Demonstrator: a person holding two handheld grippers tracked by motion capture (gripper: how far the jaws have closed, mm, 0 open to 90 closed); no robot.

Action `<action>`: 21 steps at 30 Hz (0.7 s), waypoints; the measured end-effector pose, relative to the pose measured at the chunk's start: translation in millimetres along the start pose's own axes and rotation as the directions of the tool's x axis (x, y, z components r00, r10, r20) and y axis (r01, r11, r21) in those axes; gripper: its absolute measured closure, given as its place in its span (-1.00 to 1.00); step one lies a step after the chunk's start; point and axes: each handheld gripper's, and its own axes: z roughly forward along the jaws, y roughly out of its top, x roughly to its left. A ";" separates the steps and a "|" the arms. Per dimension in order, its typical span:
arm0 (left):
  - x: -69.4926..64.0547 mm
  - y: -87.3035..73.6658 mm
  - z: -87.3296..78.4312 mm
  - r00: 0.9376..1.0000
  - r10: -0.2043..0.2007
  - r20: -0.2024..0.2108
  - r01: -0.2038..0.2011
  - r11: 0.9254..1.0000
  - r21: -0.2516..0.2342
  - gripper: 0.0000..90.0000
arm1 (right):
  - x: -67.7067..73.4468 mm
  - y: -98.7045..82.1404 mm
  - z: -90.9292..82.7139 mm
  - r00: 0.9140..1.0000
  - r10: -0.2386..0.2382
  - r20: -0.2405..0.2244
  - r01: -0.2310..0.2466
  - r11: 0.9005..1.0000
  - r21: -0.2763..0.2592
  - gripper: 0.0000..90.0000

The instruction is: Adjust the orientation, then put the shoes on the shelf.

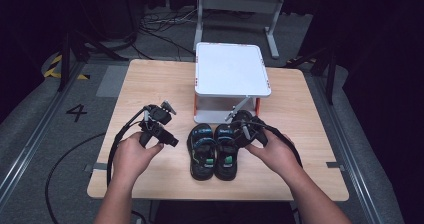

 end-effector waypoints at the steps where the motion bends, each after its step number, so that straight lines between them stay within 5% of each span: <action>1: 0.5 0.1 -0.7 1.000 0.007 -0.002 -0.007 1.000 0.002 -0.08 | 3.6 -0.7 -5.9 1.000 -0.005 0.002 0.005 1.000 -0.007 0.24; 10: -2.1 -0.3 0.2 1.000 0.010 0.001 -0.010 1.000 0.010 -0.08 | 27.0 1.3 -26.9 0.999 -0.001 -0.053 0.000 1.000 -0.023 0.36; 21: 1.6 -7.1 -2.0 1.000 0.006 -0.014 -0.006 1.000 0.005 -0.08 | 33.7 10.1 -7.5 0.998 0.036 -0.053 -0.032 0.997 0.074 0.51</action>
